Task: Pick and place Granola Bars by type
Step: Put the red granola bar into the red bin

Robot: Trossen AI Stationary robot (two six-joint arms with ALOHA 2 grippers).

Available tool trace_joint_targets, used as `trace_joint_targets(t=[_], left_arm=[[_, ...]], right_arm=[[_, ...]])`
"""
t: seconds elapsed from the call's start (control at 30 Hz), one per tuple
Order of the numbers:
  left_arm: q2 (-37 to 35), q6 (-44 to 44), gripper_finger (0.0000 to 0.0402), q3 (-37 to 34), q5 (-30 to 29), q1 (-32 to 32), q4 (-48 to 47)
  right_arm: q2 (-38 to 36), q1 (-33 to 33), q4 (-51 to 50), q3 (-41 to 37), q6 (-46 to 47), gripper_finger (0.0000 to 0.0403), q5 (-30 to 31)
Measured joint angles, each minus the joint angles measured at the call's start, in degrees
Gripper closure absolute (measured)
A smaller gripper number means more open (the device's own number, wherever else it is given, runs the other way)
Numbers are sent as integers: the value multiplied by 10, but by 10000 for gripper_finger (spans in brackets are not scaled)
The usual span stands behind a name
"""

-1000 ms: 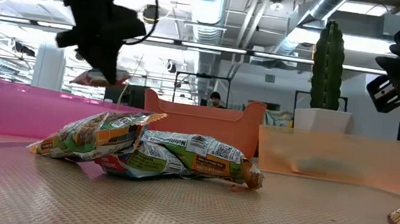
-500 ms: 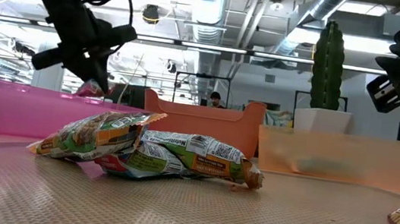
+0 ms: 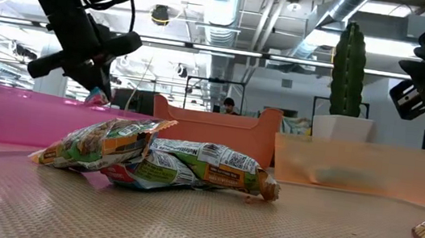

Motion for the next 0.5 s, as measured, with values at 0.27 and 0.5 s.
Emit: trace_joint_targets(t=[0.27,0.5], left_arm=[[2,-21,369,0,-1,0,0],[2,-25,342,0,-1,0,0]], right_arm=[[0,0,0,0,0,321,0],[0,0,0,0,0,321,0]])
